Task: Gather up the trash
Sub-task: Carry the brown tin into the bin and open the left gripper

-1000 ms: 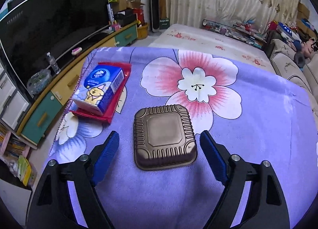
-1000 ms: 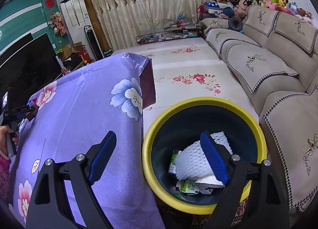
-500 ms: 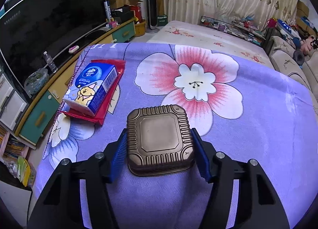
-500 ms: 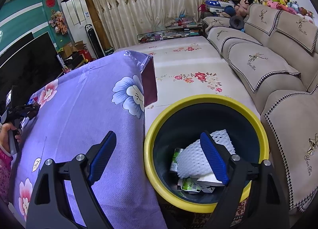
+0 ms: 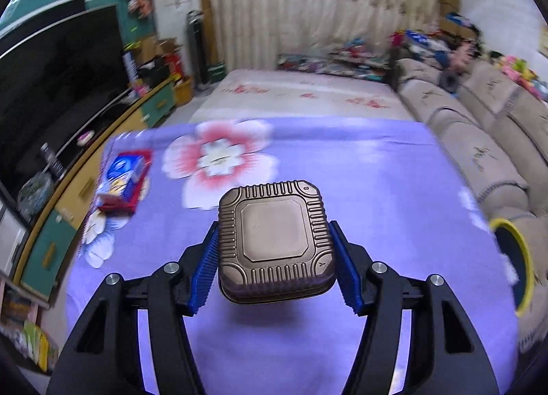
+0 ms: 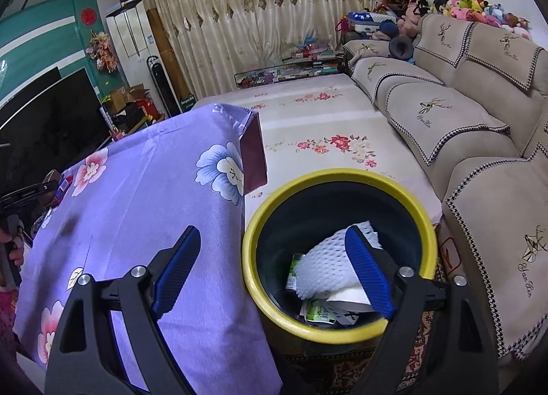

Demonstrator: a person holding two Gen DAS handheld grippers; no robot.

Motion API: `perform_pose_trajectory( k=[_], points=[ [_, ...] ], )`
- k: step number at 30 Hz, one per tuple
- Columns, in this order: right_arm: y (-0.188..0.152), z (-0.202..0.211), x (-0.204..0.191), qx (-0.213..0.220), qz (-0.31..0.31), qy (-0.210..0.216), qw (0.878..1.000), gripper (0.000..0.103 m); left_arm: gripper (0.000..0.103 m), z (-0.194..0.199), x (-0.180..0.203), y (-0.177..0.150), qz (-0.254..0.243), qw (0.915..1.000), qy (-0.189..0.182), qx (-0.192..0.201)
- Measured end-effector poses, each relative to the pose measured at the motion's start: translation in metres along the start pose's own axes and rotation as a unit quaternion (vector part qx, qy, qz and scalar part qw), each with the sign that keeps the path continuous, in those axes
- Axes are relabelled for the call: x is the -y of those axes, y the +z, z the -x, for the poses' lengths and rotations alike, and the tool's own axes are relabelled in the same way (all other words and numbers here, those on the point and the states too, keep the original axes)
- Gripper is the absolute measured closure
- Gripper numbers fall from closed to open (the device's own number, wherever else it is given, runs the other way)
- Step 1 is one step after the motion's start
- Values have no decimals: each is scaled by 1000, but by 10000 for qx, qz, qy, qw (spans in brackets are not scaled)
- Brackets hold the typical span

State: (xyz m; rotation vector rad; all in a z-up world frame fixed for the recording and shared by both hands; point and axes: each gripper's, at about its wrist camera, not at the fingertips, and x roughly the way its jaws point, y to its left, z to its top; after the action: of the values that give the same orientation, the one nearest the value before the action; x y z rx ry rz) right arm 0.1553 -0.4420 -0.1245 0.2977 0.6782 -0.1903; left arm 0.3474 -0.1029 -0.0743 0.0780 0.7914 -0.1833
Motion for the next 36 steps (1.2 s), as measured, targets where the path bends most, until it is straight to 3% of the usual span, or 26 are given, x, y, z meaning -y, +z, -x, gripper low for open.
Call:
perform_pose_trajectory(
  k=[5,10,20,29,36],
  points=[
    [-9,25,15,162,-61,-120,9998,21,43,47,64,-5,-498,9970,-547,232],
    [-20,53,45,318,-280,-297,9987,21,43,76,135,-12,-1015,9883,-1099,313],
    [-43,97,93,472,-587,-831,9937,21,43,94,293,-32,-1999,9549,-2193,36],
    [-57,108,117,485,-739,-1063,9904,19,42,56,393,-47,-2590,9340,-2427,-405],
    [-63,104,128,408,-876,-1076,9895,19,42,6,429,-55,-2680,9296,-2388,-834]
  ],
)
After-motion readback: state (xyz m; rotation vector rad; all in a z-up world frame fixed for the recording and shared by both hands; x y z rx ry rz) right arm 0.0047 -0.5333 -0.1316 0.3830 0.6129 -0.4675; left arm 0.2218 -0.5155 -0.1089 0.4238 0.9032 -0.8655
